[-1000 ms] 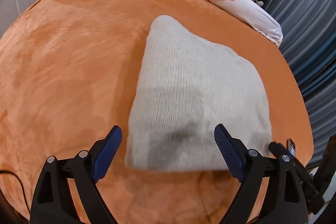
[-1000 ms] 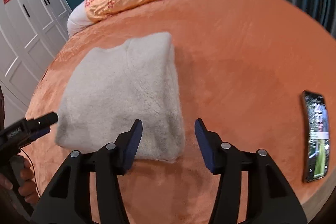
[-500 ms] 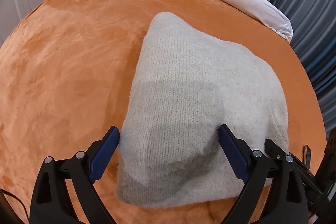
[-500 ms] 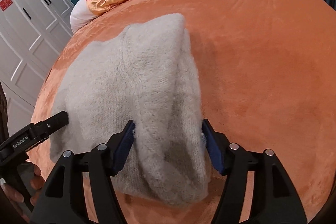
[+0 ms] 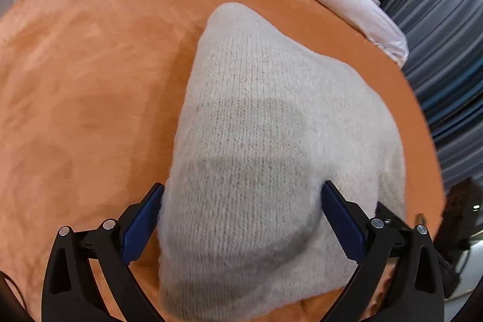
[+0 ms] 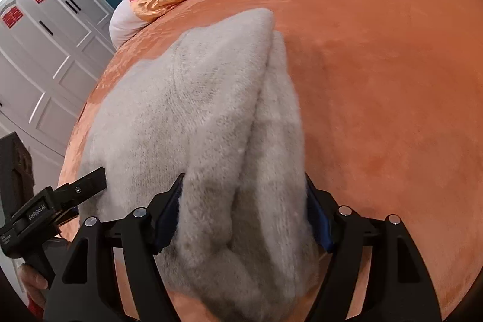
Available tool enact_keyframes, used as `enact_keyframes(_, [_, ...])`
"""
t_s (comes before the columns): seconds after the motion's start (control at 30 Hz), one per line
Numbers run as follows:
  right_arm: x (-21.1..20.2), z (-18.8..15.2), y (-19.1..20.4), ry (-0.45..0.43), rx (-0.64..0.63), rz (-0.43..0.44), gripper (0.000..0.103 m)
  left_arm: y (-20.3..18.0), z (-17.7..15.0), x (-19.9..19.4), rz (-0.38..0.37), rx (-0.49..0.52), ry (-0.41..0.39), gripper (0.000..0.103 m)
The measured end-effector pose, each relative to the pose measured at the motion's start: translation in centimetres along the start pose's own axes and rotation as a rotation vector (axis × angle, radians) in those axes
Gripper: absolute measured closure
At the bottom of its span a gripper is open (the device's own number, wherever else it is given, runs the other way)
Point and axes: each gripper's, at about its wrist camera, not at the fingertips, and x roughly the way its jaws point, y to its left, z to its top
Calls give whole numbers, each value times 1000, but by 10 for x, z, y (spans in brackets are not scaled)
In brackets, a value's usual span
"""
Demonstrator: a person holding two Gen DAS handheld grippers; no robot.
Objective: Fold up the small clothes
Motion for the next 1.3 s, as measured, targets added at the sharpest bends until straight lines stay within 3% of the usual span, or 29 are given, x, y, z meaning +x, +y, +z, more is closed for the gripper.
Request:
enact_keyframes(0.2, [9, 12, -4, 8, 15, 69, 35, 10, 10, 15, -104, -35, 37, 5])
enact_keyframes(0.23, [11, 13, -5, 10, 21, 87, 39, 8, 11, 15, -118, -33, 36, 5])
enact_keyframes(0.3, [12, 16, -7, 14, 35, 116, 48, 6, 13, 14, -132, -31, 34, 14])
enact_keyframes(0.37, [7, 17, -6, 5, 34, 131, 65, 3, 12, 6, -146, -13, 13, 25])
enact_keyframes(0.47, [-9, 16, 0, -26, 42, 137, 72, 1, 8, -10, -167, 14, -6, 44])
enact_keyframes(0.57, [-36, 6, 13, -57, 47, 153, 73, -4, 1, -35, -186, 42, -20, 49])
enact_keyframes(0.8, [-116, -66, 41, -44, 92, 133, 73, -13, -51, -115, -226, 142, 4, 50])
enact_keyframes(0.93, [-155, -110, 70, -46, 54, 117, 73, -11, -83, -154, -240, 186, 19, 51])
enact_keyframes(1.13, [-205, -125, 132, -168, -86, 127, 73, 9, -90, -217, -284, 175, -81, 52])
enact_keyframes(1.3, [-236, -100, 191, -325, -229, 200, 74, 16, -65, -284, -297, 213, -273, 52])
